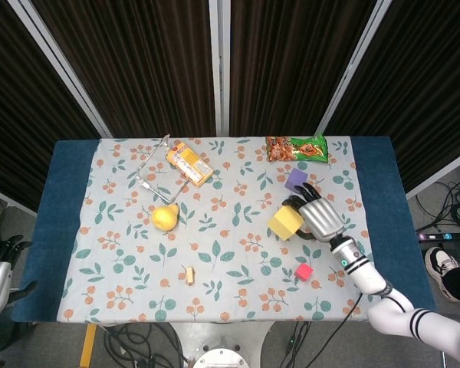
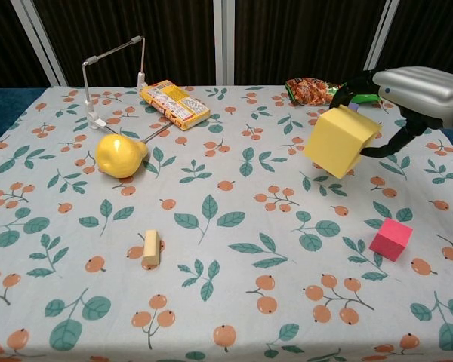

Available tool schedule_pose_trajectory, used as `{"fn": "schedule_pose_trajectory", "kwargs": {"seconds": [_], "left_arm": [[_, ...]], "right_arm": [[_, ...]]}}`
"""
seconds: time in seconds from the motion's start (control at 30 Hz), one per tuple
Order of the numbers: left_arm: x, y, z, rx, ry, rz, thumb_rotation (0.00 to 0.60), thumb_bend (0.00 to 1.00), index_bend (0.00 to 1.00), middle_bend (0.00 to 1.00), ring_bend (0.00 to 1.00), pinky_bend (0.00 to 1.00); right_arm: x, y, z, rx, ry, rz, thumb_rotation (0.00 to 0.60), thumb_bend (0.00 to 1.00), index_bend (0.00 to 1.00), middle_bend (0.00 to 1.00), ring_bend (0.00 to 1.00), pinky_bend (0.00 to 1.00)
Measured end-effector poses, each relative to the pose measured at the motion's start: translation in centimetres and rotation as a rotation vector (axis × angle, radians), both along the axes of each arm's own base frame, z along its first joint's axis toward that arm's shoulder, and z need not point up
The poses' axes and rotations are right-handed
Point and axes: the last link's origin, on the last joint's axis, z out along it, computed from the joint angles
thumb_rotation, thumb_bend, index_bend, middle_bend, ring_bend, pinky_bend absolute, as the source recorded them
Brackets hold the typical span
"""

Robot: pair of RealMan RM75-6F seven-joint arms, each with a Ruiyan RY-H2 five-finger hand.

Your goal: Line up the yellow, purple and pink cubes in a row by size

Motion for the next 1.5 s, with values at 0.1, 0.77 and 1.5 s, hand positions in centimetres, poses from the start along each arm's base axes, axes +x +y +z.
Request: {"fn": "schedule_pose_trajectory", "kwargs": {"seconds": [0.1,0.77,1.5], "left_arm": [[-0.1,-0.1,0.0,0.002,-0.003,0.000,0.600,0.12,0.31,0.28,0.22,0.20],[-1.2,-0.4,0.3,0.008,-0.013,0.013,0.600,0.12,0.31,0.28,0.22,0.20],[-1.1,-0.5,0.3,0.004,-0.001,0.020,0.600,0.12,0.31,0.28,0.22,0.20]], "right_arm": [[1.3,-0.1,-0.4,-0.024,0.008,-0.018,0.600,0.14,0.42,0.34,0.08,0.01],[9.9,0.6,-8.9,-0.009,0.070,-0.190,0.600,0.12,0.11,0.14,0.01,0.00],[6.9,-3.6,-3.9,-0.072,0.030,-0.222,0.600,0.00,0.00,0.00,0.00,0.00]]}}
